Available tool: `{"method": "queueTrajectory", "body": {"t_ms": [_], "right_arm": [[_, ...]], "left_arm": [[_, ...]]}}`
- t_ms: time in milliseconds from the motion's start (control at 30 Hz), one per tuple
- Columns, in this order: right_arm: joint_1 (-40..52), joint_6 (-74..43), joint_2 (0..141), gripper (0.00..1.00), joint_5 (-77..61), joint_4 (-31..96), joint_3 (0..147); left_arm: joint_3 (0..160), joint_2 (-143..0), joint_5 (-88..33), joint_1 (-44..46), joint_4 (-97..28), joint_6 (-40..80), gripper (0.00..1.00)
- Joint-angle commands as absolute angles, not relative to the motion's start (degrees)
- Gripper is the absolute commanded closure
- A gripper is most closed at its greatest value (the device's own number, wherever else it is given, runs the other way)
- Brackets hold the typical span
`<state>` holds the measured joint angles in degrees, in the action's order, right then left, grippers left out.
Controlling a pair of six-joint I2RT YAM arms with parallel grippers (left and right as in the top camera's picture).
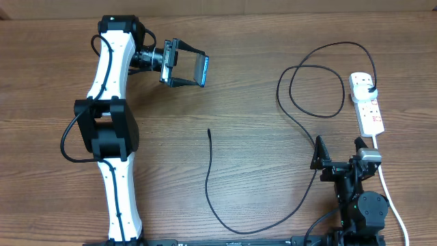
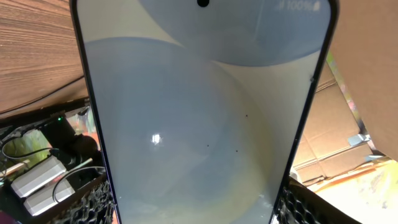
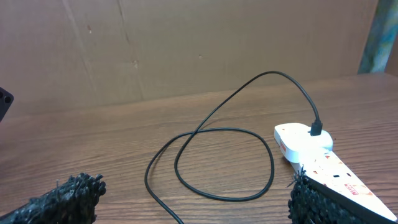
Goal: Plug charger to phone and switch on socket
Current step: 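Hold the phone raised, bottom edge toward the table center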
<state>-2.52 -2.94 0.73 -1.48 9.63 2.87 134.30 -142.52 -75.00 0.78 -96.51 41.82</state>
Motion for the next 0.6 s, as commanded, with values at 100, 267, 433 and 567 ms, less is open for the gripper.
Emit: {"method": "queueTrajectory", "body": {"t_ms": [100, 267, 433, 567], "right_arm": [[-2.2, -2.6, 0.2, 0.00, -1.1, 9.3, 2.5], [-2.2, -2.6, 0.2, 0.00, -1.1, 9.3, 2.5], [-2.2, -2.6, 0.2, 0.00, -1.1, 9.3, 2.5], [-2.2, -2.6, 0.2, 0.00, -1.1, 9.3, 2.5]], "left_arm": [[136.0, -142.7, -77.4, 1.2, -96.8, 42.2, 0.96], [136.0, -142.7, -77.3, 1.2, -96.8, 42.2, 0.96], [136.0, -142.7, -77.3, 1.1, -96.8, 42.2, 0.96], [136.0, -142.7, -76.9, 1.2, -96.8, 42.0, 0.96]]}}
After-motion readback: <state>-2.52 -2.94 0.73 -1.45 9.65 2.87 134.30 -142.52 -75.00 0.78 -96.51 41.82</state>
